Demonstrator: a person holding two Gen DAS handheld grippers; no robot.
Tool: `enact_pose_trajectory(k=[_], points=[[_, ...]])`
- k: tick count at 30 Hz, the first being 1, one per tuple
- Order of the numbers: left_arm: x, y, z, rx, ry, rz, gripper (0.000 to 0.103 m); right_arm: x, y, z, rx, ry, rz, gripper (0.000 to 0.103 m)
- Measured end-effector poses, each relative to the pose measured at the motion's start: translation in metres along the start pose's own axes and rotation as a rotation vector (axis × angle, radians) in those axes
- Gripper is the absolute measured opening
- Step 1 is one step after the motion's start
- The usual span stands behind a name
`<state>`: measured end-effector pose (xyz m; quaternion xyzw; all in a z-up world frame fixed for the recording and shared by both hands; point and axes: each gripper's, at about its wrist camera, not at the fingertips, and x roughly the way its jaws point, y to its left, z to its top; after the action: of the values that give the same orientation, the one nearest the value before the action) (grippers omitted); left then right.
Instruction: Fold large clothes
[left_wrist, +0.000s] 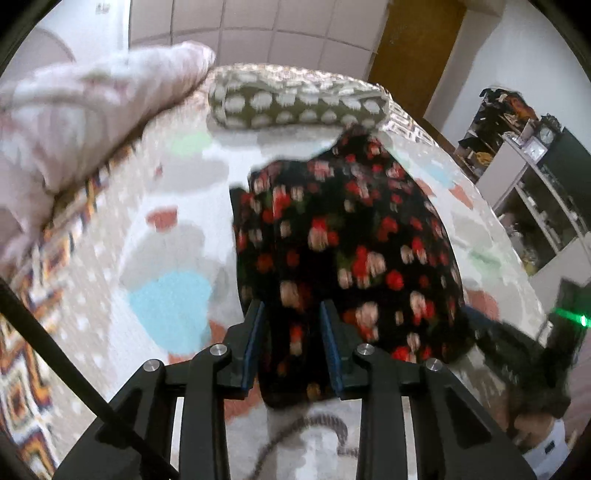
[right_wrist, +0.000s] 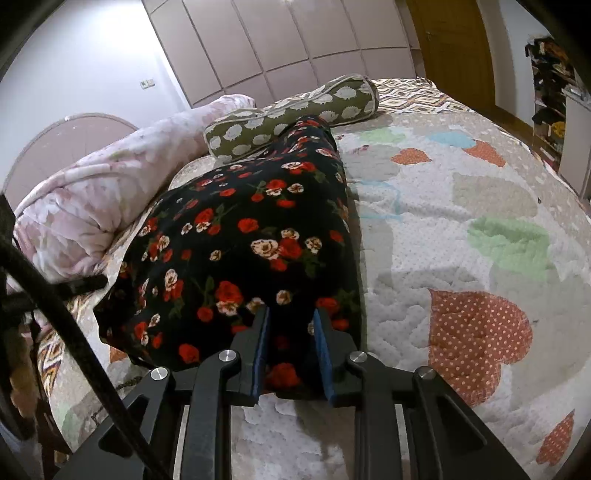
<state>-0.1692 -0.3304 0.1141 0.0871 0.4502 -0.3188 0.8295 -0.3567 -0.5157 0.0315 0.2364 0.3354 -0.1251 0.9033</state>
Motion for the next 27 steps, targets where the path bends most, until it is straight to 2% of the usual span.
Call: enact_pose_trajectory(k=[2,3,4,6,7,8,9,10,13,15,16,19,21,23,27], points=[[0.012,0.000,0.015,-0.014,-0.001,0.021,0.047,0.000,-0.001,0.000,0.008,0.001,0.005,0.025],[0.024,0.002,0.024,-0.040,0.011,0.009,0.063,-0.001,-0.001,0.000,0.008,0.004,0.006,0.025],[0.035,0.006,0.031,-0.065,0.029,-0.008,0.068,0.000,-0.001,0.000,0.004,0.006,0.007,0.025],[0.061,0.013,0.041,-0.118,0.077,-0.042,0.068,-0.001,0.000,0.000,0.001,0.009,0.008,0.026],[0.071,0.013,0.044,-0.130,0.094,-0.063,0.061,0.000,-0.001,0.000,0.000,0.010,0.010,0.026],[0.080,0.010,0.046,-0.116,0.110,-0.097,0.048,-0.001,-0.001,0.000,0.000,0.008,0.014,0.026],[0.083,0.005,0.046,-0.099,0.121,-0.115,0.016,-0.001,-0.001,0.000,0.000,0.002,0.020,0.026],[0.081,0.001,0.044,-0.096,0.115,-0.098,0.014,-0.001,-0.001,-0.001,-0.003,-0.003,0.023,0.026],[0.063,-0.002,0.041,-0.075,0.059,-0.070,0.010,-0.010,0.002,0.001,-0.032,-0.017,0.035,0.028],[0.060,0.005,0.035,-0.085,0.059,-0.063,0.010,-0.022,0.004,0.007,-0.021,-0.037,0.104,0.038],[0.063,0.008,0.031,-0.084,0.067,-0.052,0.010,-0.029,0.006,0.011,-0.018,-0.058,0.128,0.040],[0.073,0.014,0.018,-0.095,0.077,-0.043,0.010,-0.037,0.015,0.030,-0.050,-0.107,0.133,0.040],[0.073,0.016,0.016,-0.114,0.066,-0.050,0.011,-0.029,0.021,0.046,-0.068,-0.110,0.123,0.040],[0.074,0.017,0.015,-0.115,0.062,-0.054,0.011,-0.017,0.024,0.061,-0.076,-0.099,0.125,0.039],[0.075,0.023,0.013,-0.120,0.063,-0.073,0.012,0.033,0.011,0.085,-0.001,0.018,0.153,0.033]])
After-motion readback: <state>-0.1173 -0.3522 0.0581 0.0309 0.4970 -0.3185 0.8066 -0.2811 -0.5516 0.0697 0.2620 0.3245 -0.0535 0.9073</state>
